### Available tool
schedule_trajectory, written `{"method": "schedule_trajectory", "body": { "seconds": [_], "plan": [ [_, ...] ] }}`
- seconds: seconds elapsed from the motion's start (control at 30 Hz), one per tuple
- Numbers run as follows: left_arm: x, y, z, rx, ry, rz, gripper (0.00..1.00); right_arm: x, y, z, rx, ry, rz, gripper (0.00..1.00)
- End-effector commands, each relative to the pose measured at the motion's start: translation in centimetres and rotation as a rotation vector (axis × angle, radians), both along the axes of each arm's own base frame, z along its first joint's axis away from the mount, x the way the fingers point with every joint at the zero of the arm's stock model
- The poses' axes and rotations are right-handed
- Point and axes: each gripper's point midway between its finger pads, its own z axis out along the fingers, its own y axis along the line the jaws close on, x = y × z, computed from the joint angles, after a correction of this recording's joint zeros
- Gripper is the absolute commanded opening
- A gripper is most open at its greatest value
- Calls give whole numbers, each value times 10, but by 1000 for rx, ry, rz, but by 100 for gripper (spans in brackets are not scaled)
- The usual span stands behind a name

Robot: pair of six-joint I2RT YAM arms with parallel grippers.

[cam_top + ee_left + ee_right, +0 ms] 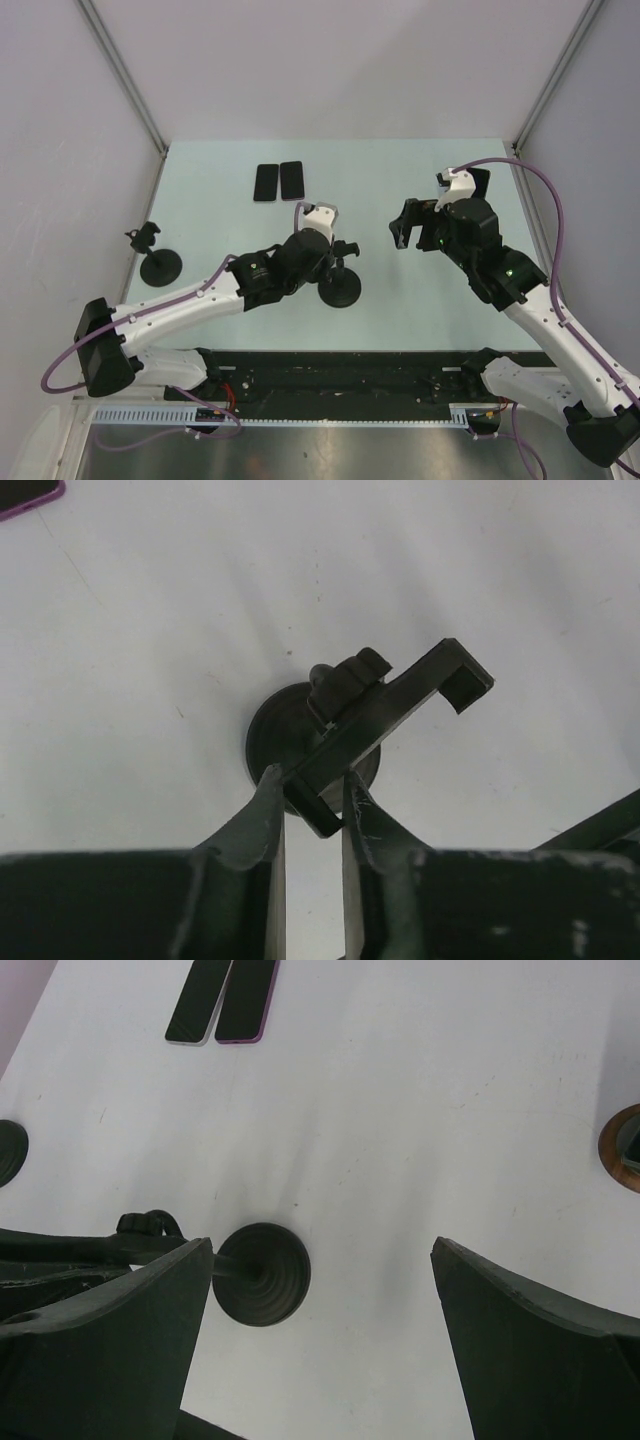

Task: Remove the phone from the phone stand

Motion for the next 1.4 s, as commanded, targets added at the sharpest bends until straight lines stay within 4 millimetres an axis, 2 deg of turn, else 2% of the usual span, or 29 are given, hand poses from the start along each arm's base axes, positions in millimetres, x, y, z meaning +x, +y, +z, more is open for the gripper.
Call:
{"method": "schedule_trajectory", "body": {
  "seconds": [0.0, 0.03, 0.17, 0.23, 0.27, 0.33, 0.37, 0.43, 0.47, 0.53, 0.63, 0.73, 0.8, 0.83, 0.93, 1.13, 1.37],
  "plan": [
    [13, 5, 39, -53, -93, 55, 9, 5, 0, 13, 30, -46, -15, 96],
    [15, 9, 39, -47, -101, 68, 1, 5, 1, 14, 31, -47, -12, 96],
    [22, 35, 46, -50, -131, 116, 0, 6, 2, 14, 35, -50, -6, 96],
    [33, 57, 42, -39, -137, 171, 0, 6, 4, 14, 35, -48, 0, 96],
    [38, 75, 50, -55, -154, 214, 0, 7, 6, 14, 39, -49, 6, 96],
    [41, 93, 49, -45, -166, 246, 0, 9, 9, 13, 42, -49, 13, 96],
    [45, 109, 55, -54, -183, 285, 1, 9, 10, 14, 48, -48, 19, 96],
    [47, 126, 57, -35, -197, 312, 0, 11, 13, 13, 53, -48, 26, 95],
    [49, 140, 61, -26, -207, 348, 0, 11, 15, 14, 57, -48, 33, 95],
    [50, 156, 61, -7, -213, 378, 1, 12, 18, 14, 64, -49, 40, 96],
    [50, 189, 60, 22, -209, 454, 0, 13, 20, 13, 66, -46, 46, 95],
    [51, 230, 58, 46, -189, 570, 0, 15, 23, 12, 71, -43, 55, 95],
    [50, 244, 61, 44, -178, 607, 1, 15, 24, 11, 72, -39, 58, 95],
    [48, 259, 60, 52, -167, 653, 0, 15, 25, 11, 72, -40, 63, 95],
    [43, 284, 61, 73, -143, 727, 0, 17, 27, 11, 77, -38, 66, 95],
    [38, 321, 51, 128, -98, 820, 0, 20, 32, 7, 76, -31, 78, 95],
    [46, 334, 40, 132, -44, 862, 0, 24, 34, 4, 73, -28, 87, 95]
  ]
}}
